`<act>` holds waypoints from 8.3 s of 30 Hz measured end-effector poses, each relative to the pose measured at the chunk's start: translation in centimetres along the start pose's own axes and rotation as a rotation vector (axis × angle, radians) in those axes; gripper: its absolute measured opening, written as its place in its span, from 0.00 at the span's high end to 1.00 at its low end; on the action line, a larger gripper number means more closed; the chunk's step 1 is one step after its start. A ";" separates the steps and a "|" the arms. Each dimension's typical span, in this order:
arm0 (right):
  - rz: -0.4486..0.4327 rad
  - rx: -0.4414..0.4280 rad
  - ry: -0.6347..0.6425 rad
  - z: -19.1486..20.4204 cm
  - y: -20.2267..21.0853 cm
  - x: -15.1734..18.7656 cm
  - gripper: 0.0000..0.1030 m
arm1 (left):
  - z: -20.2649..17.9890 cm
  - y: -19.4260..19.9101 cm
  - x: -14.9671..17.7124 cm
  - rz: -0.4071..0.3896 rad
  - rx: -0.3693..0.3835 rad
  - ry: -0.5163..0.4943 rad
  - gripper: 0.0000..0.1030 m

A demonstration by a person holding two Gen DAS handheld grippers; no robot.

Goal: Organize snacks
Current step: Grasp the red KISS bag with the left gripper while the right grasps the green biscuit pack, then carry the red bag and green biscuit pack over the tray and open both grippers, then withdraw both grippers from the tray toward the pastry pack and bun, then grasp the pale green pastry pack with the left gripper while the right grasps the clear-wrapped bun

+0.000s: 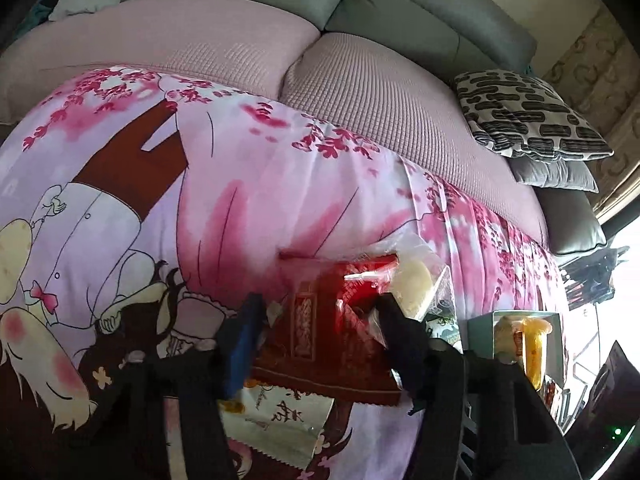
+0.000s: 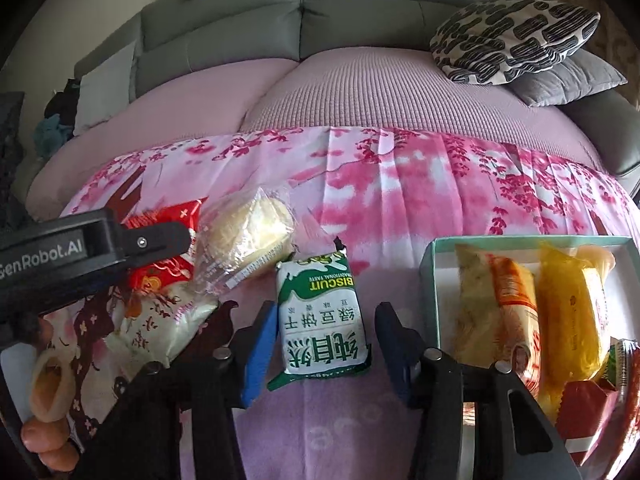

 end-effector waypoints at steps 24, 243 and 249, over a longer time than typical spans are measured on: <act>-0.123 -0.028 -0.028 -0.5 5.8 -1.9 0.59 | -0.8 3.8 -0.6 -0.103 0.003 -0.016 0.52; -0.007 0.004 0.037 1.8 4.5 3.3 0.00 | 5.1 3.3 5.3 -0.007 -0.205 0.067 0.05; 0.015 0.007 0.038 1.9 3.6 3.8 0.05 | 4.9 2.3 5.5 0.017 -0.190 0.060 0.05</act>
Point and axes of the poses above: each gripper's, at about its wrist camera, not at the fingertips, and y roughly against the way its jaws point, z to its left, x to its underside, the point moved 10 cm from there along -y, roughly the way its jaws point
